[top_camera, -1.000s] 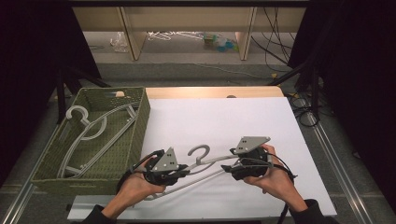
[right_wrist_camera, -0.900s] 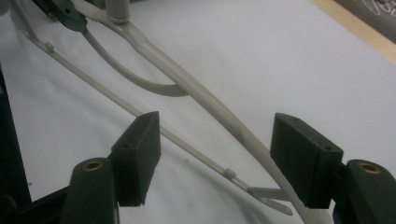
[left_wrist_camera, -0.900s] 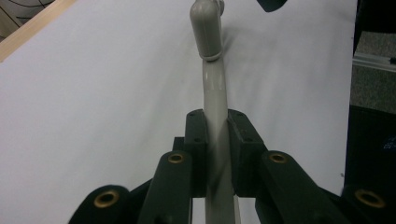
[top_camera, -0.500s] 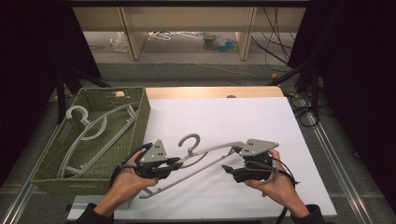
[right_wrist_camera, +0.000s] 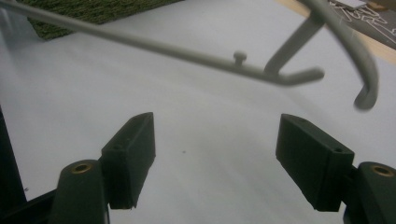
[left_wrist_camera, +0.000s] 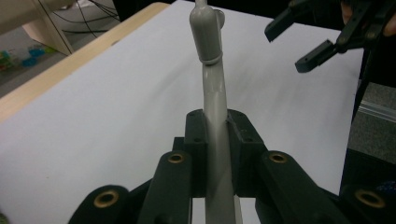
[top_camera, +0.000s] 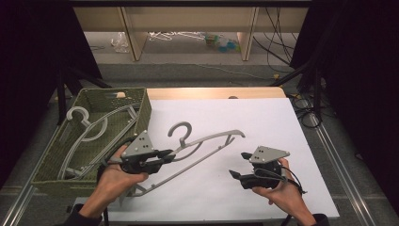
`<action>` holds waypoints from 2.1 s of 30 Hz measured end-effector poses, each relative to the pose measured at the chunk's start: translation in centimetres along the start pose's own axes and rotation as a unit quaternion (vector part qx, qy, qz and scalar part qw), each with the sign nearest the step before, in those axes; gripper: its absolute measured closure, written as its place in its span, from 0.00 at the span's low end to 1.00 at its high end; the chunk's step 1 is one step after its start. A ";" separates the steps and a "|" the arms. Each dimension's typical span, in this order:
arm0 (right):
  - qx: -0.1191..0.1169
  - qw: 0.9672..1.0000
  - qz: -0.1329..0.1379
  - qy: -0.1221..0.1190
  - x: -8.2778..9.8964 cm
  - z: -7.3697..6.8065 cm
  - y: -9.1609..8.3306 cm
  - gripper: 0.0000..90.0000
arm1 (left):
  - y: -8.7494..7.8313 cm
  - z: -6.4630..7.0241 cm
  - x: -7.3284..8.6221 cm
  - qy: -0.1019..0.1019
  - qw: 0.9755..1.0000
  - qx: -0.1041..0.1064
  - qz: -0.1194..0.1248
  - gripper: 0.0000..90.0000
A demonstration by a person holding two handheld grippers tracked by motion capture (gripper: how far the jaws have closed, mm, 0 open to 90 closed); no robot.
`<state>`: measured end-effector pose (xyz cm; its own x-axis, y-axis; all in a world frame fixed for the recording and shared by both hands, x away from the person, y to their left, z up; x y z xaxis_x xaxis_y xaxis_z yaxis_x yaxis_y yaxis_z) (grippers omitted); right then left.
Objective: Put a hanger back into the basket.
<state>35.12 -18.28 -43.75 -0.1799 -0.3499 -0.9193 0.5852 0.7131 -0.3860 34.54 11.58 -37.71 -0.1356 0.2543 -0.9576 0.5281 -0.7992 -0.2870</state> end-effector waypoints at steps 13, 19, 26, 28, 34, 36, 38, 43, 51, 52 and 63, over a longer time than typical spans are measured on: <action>-0.003 1.000 -0.001 0.008 1.0 -0.3 -0.7 0.33 | -4.4 -3.3 -3.7 -0.017 0.998 -0.032 0.045 0.88; -0.004 1.000 -0.005 0.010 1.2 -0.3 -0.6 0.33 | -5.8 -5.1 -4.3 -0.009 0.997 -0.056 0.043 0.88; -0.002 1.000 -0.004 0.013 1.2 -0.3 -0.7 0.33 | -8.0 -8.0 -4.8 -0.008 0.993 -0.107 0.041 0.88; -0.002 1.000 -0.005 0.013 1.3 -0.3 -0.7 0.33 | -8.9 -9.0 -4.8 -0.008 0.992 -0.121 0.044 0.88; -0.002 1.000 -0.004 0.014 1.2 -0.3 -0.7 0.32 | -10.3 -11.5 -4.2 -0.007 0.988 -0.149 0.041 0.88; -0.003 1.000 -0.006 0.015 1.3 -0.4 -0.7 0.32 | -11.2 -12.8 -3.7 -0.007 0.985 -0.168 0.039 0.88; -0.005 1.000 -0.004 0.010 1.3 -0.3 -0.6 0.31 | -11.8 -13.7 -3.4 -0.008 0.983 -0.178 0.043 0.88; -0.002 1.000 -0.010 0.019 1.5 -0.4 -0.5 0.29 | -12.8 -15.3 -2.7 -0.006 0.979 -0.198 0.043 0.88; -0.004 1.000 -0.011 0.021 1.4 -0.4 -0.4 0.28 | -14.4 -18.1 -0.1 -0.027 0.971 -0.236 0.028 0.88; -0.005 1.000 -0.010 0.019 1.5 -0.4 -0.3 0.29 | -14.6 -18.4 0.2 -0.028 0.971 -0.236 0.028 0.88; -0.005 1.000 -0.013 0.018 1.6 -0.3 -0.2 0.29 | -15.9 -19.3 1.7 -0.024 0.969 -0.243 0.026 0.88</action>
<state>34.49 -18.82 -45.21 -0.2226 -0.3463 -0.9113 0.5715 0.7109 -0.4097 42.12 35.27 -34.30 -0.1318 0.1854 -0.9738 0.8659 -0.4567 -0.2042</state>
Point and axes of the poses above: each handheld gripper's, and its own axes: y roughly forward along the jaws, x roughly out of its underside, z roughly to its right, the point moved 5 cm from there along y, roughly forward along the jaws, and after that the axes turned 14 degrees about z, right-handed, at the moved point
